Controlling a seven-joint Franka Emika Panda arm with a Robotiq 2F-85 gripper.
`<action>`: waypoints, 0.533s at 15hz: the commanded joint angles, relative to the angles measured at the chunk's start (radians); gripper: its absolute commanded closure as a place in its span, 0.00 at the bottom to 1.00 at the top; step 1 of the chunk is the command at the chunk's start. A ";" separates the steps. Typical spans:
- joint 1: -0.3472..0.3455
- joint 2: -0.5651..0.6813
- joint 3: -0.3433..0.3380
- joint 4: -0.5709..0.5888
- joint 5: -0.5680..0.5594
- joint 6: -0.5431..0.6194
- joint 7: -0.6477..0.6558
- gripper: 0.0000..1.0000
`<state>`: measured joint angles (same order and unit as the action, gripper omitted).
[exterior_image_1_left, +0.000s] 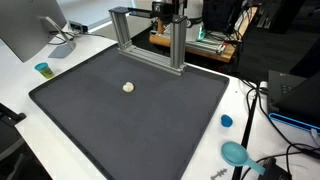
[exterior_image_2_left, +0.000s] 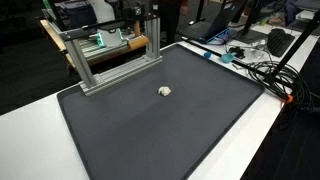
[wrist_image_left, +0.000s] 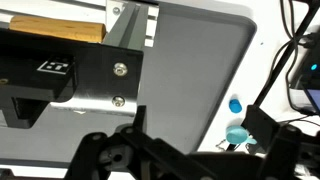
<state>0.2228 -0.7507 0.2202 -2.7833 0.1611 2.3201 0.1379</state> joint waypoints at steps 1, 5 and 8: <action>0.005 0.001 -0.006 -0.003 -0.006 -0.006 0.004 0.00; 0.005 0.009 -0.006 -0.012 -0.006 -0.006 0.004 0.00; -0.045 -0.022 0.010 0.014 -0.057 -0.024 0.044 0.00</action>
<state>0.2186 -0.7406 0.2206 -2.7894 0.1514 2.3174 0.1424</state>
